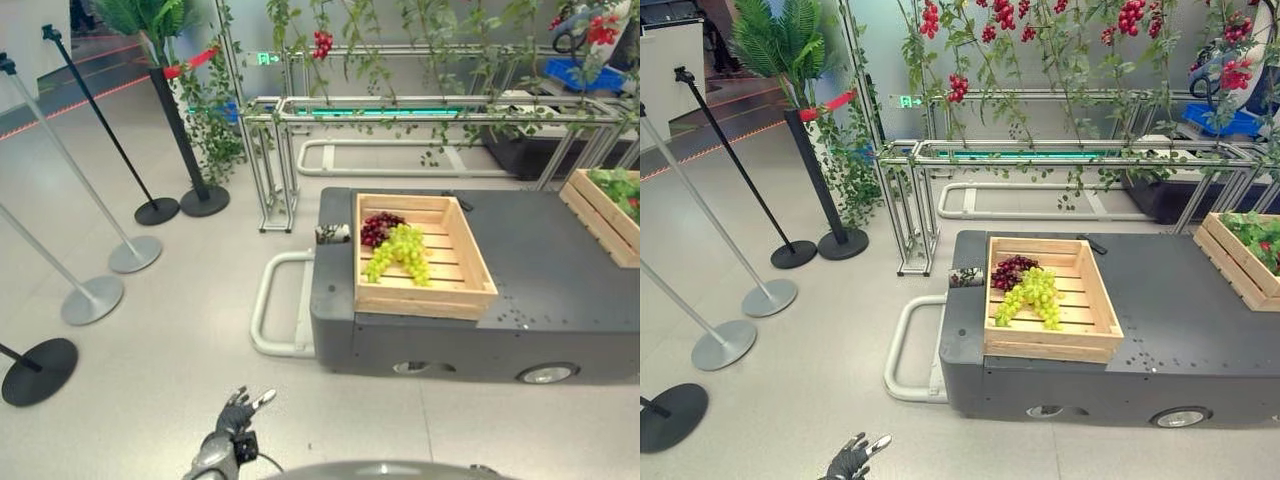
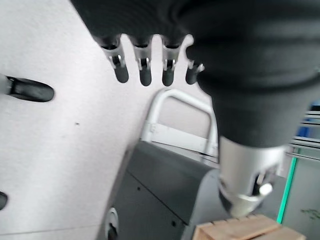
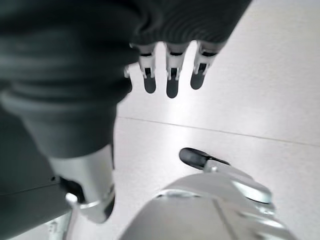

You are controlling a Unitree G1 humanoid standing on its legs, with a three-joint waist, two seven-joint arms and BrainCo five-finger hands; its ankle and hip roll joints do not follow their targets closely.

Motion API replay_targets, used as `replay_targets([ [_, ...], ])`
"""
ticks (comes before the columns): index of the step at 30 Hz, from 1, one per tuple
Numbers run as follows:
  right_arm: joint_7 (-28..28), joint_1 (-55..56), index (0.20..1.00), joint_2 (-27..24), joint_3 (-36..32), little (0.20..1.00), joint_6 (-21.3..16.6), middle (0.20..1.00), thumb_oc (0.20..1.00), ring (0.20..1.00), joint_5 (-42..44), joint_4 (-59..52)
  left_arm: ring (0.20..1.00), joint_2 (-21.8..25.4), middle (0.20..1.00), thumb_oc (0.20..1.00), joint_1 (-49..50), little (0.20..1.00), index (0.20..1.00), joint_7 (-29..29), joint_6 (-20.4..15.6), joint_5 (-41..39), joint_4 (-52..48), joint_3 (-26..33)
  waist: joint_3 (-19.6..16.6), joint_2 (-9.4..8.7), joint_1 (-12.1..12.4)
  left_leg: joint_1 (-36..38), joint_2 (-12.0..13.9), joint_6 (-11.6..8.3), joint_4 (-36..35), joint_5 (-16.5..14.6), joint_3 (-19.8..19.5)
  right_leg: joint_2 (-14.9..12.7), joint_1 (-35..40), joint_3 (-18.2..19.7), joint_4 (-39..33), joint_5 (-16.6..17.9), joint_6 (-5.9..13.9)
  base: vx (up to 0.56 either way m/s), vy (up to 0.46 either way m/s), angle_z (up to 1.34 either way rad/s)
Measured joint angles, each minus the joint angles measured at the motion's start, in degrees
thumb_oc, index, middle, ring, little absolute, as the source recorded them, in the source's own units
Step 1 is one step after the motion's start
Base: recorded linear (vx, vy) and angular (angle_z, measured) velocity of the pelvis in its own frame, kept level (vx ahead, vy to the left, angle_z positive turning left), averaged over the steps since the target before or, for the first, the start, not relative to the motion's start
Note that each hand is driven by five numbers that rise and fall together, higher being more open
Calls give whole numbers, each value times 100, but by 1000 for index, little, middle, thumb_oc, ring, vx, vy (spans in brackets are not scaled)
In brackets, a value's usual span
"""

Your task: Pick up the fruits from the basket on one side to the basket on the other side

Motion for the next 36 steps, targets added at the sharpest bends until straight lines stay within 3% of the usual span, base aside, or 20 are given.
replay_targets([
  [2,-45,-7,1000,-2,-5,1000,-33,1000,1000,1000,3,-222,1000,25,1000,1000,52,1000,1000,37,1,-50,-162,1,11,2,-1,-4,-8,2,2,1,-2,-6,-9,-4,1,1,2,-59,92,1],
  [8,-125,153,1000,-176,-15,1000,-143,1000,1000,1000,181,-2246,1000,179,1000,1000,142,1000,1000,213,25,-39,-1182,-3,157,36,-13,-227,-135,87,2,63,9,-145,-232,-50,10,57,84,-88,134,3],
  [13,-169,-140,1000,-244,-76,1000,-158,1000,1000,1000,533,-2775,1000,429,1000,1000,-405,1000,1000,356,33,74,-1238,-134,661,-90,-6,-450,-347,256,31,170,134,-441,-570,-205,455,-16,220,-80,202,14],
  [17,-257,-122,1000,-249,-229,1000,-198,1000,1000,1000,867,-3414,1000,373,1000,1000,-723,1000,1000,435,57,78,-1259,-194,1144,-49,-59,-385,-554,561,33,153,233,-810,-1114,-161,1781,-96,234,-14,223,14],
  [18,-285,-92,1000,-223,-214,1000,-239,1000,1000,1000,906,-3620,1000,401,1000,1000,-738,1000,1000,463,54,81,-1333,-259,1318,-61,-26,-219,-643,685,33,131,267,-1021,-1409,-141,2615,-96,210,30,125,0],
  [19,-286,-101,1000,-189,-212,1000,-259,1000,1000,1000,906,-3646,1000,411,1000,1000,-735,1000,1000,473,56,81,-1332,-259,1369,-80,-15,-159,-686,746,34,118,257,-1125,-1527,-128,2972,-48,163,46,44,-16],
  [20,-301,-106,1000,-160,-195,1000,-259,1000,1000,1000,907,-3778,1000,442,1000,1000,-721,1000,1000,519,63,86,-1368,-273,1477,-92,14,-46,-707,816,34,82,288,-1202,-1947,-26,3672,140,181,72,5,-15],
  [22,-339,-135,1000,-96,-192,1000,-303,1000,1000,1000,907,-3937,1000,499,1000,1000,-717,1000,1000,560,67,89,-1370,-250,1542,-21,-18,-106,-600,845,35,96,249,-944,-2188,233,3679,-209,369,82,17,0],
  [23,-388,-200,1000,-73,-194,1000,-329,1000,1000,1000,907,-4038,1000,546,1000,1000,-740,1000,1000,579,77,94,-1371,-229,1628,-45,-13,-125,-567,888,39,90,219,-547,-2417,604,3398,-428,355,51,18,13],
  [26,-502,-185,1000,-60,-221,1000,-381,1000,1000,1000,906,-4146,1000,547,1000,1000,-760,1000,1000,588,85,141,-1482,-222,1732,-135,-63,-131,-676,902,37,22,266,-269,-2655,417,2668,-420,353,156,-98,6],
  [27,-531,-178,1000,-60,-295,1000,-394,1000,1000,1000,905,-4280,1000,517,1000,1000,-777,1000,1000,602,74,207,-1656,-220,1713,-195,-45,-229,-713,887,32,0,359,-282,-2661,46,1677,-304,384,200,-95,7],
  [30,-555,-198,1000,-59,-329,1000,-406,1000,1000,1000,897,-4297,1000,524,1000,1000,-819,1000,1000,626,85,296,-1711,-230,1771,-217,-229,-251,-746,797,37,-111,275,-131,-2884,246,732,221,440,208,-61,17],
  [32,-619,-61,1000,-64,-394,1000,-405,1000,1000,1000,880,-4294,1000,528,1000,1000,-797,1000,1000,628,74,298,-1806,-257,1752,-254,-352,-67,-808,650,36,-277,193,-186,-2698,309,613,387,407,122,-52,28],
  [33,-629,-32,1000,-78,-435,1000,-401,1000,1000,1000,876,-4265,1000,506,1000,1000,-799,1000,1000,627,70,297,-1826,-252,1752,-232,-365,11,-784,588,33,-342,166,-159,-2655,299,615,713,319,197,-105,20],
  [35,-643,-83,1000,-163,-443,1000,-399,1000,1000,1000,860,-4253,1000,490,1000,1000,-720,1000,1000,628,71,297,-2014,-249,1737,-80,-437,135,-565,414,36,-509,187,19,-2637,154,699,966,103,344,-182,-9],
  [36,-648,-121,1000,-257,-441,1000,-387,1000,1000,1000,828,-4242,1000,468,1000,1000,-727,1000,1000,624,71,298,-2071,-244,1726,73,-502,274,-307,262,44,-647,204,255,-2473,20,673,1017,-58,348,-186,-16],
])
